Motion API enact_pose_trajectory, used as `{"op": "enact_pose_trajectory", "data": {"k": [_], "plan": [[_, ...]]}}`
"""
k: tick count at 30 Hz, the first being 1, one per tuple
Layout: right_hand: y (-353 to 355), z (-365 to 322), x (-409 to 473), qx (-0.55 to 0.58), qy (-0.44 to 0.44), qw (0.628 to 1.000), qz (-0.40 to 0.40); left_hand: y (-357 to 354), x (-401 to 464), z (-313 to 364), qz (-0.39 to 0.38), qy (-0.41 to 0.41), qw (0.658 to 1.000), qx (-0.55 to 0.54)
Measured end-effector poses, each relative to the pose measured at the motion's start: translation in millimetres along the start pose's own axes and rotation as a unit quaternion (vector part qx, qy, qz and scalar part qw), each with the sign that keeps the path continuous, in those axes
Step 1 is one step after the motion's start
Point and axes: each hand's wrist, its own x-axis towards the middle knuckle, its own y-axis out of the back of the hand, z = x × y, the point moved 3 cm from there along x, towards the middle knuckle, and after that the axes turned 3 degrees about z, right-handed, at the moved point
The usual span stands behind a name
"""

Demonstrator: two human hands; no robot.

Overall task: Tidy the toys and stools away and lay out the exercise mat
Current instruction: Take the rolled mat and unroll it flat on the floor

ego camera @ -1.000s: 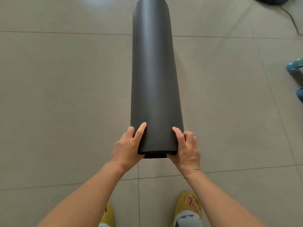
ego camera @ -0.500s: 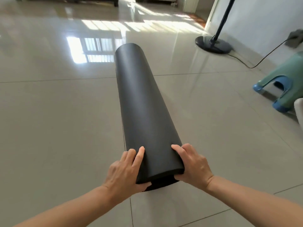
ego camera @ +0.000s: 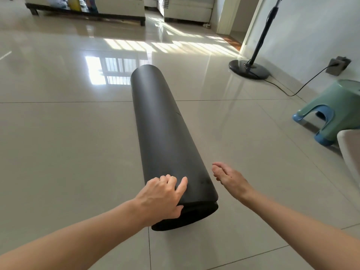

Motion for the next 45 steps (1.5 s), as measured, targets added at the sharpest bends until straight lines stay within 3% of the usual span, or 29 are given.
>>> {"op": "enact_pose_trajectory", "data": {"k": [2,4,9,14,16,18,21,27,29,30,32,35,37,39,42,43,45], "plan": [[-10.5,-1.0,4.6,0.051,-0.126,0.989,-0.063,6.0,-4.3,-2.1,0.011,-0.011,1.0,-0.005],[-20.3,-5.9,6.2,0.068,-0.165,0.977,-0.114,10.2,-7.3,-5.3,0.038,-0.012,0.999,-0.019],[-31.0,-27.5,9.4,0.158,-0.123,0.971,-0.127,12.7,-10.2,0.3,0.037,-0.061,0.997,-0.002],[-37.1,-58.3,12.3,0.273,-0.055,0.953,-0.121,30.5,0.1,-10.2,0.038,0.028,0.997,-0.064],[-35.8,-71.9,13.9,0.183,0.006,0.976,-0.116,39.1,-5.2,-16.5,0.112,-0.022,0.993,-0.019],[-40.1,-81.8,14.9,0.025,0.085,0.99,-0.114,40.7,-17.8,-25.1,0.178,-0.105,0.978,0.033],[-60.6,-84.9,16.1,-0.15,0.16,0.969,-0.116,29.5,-46.8,-40.5,0.175,-0.101,0.976,0.081],[-83.3,-93.4,22.4,-0.251,0.173,0.951,-0.044,-4.6,-115.8,-73.1,-0.019,-0.019,0.99,0.138],[-93.0,-93.3,26.1,-0.269,0.158,0.948,-0.06,-18.4,-138.5,-83.3,-0.152,0.03,0.979,0.133],[-96.7,-92.7,26.9,-0.289,0.157,0.942,-0.068,-25.4,-148.2,-87.7,-0.246,0.067,0.96,0.115],[-103.3,-91.1,29.5,-0.324,0.162,0.929,-0.075,-42.2,-172.0,-98.0,-0.432,0.157,0.886,0.052],[-102.7,-88.9,32.3,-0.318,0.167,0.931,-0.069,-56.3,-174.1,-99.9,-0.555,0.237,0.795,-0.064],[-100.7,-86.4,32.9,-0.3,0.165,0.937,-0.07,-66.2,-151.0,-100.8,-0.511,0.298,0.794,-0.139],[-96.4,-84.6,33.2,-0.276,0.163,0.945,-0.07,-70.5,-112.2,-95.2,-0.394,0.376,0.791,-0.278],[-84.4,-78.0,34.0,-0.239,0.164,0.954,-0.071,-65.2,-42.0,-75.2,-0.232,0.478,0.695,-0.485],[-79.4,-75.1,34.2,-0.225,0.161,0.958,-0.072,-64.7,-23.5,-69.9,-0.203,0.504,0.673,-0.502],[-63.1,-69.2,35.2,-0.194,0.13,0.97,-0.071,-65.2,3.0,-62.9,-0.169,0.532,0.686,-0.466]]}}
